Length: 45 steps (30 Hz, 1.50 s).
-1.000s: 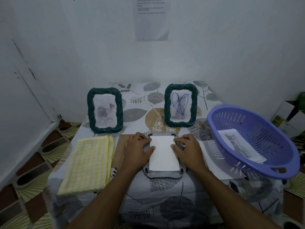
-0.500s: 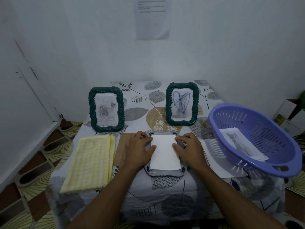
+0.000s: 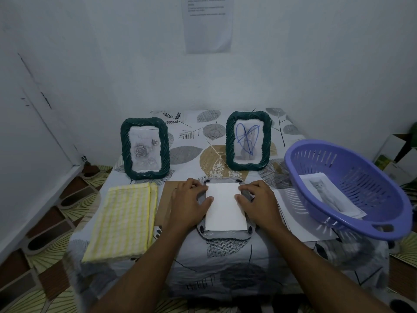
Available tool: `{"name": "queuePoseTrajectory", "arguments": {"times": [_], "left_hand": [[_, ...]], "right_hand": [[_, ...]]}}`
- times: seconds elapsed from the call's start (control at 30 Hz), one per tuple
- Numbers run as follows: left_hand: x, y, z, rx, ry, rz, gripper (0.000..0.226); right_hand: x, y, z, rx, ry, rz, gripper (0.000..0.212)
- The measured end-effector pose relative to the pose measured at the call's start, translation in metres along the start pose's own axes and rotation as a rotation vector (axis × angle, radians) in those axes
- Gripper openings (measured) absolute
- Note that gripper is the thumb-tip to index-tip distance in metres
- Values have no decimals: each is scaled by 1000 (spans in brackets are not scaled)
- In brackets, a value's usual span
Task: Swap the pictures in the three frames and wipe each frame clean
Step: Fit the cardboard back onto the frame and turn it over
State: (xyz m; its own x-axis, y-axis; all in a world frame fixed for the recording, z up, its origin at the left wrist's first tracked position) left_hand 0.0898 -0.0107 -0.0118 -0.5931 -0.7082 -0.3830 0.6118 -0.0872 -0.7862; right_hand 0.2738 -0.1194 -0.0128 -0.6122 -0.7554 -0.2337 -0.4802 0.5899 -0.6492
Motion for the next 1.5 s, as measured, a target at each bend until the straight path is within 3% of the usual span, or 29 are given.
{"name": "queuePoseTrajectory", "arguments": {"times": [0.17,0.5,0.73,0.8,0.97,1.23,1.4,1.5], "left_hand": [[1,-2,1,57,-11,22,54],[-7,-39,-8,234,-138,234,25],[14,-35,-49,-126,-275,22,50],[17,-31,-51,-127,-256,40,50],[17,-39,-50,-5,-297,154,25],[9,-67,-43,141,-338,288,38],[-14,-79,-12,98,-311,211,45],[-22,-69,18,90,-287,153,44]], "right_hand": [[1,-1,1,-32,-4,7,33],[0,-1,3,-92,23,9,35],[1,-2,4,-103,43,12,33],[1,-2,4,-95,48,8,34],[2,-1,3,-73,52,-3,35],[3,-3,0,-85,55,-14,32],[3,-11,-3,-181,84,33,25],[2,-26,-19,-206,-3,81,16]]}}
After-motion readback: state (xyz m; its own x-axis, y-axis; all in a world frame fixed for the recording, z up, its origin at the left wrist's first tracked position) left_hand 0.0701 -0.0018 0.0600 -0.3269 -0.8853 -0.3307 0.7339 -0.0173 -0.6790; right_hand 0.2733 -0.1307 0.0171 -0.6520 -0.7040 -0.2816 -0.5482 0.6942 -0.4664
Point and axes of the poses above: each hand's wrist, its own x-axis away from the middle knuckle, its own y-axis out of the palm, z = x × y, the point moved 8 cm from there along -x, towards the middle knuckle, and after that the axes turned 7 degrees about y, right-handed, at the moved point
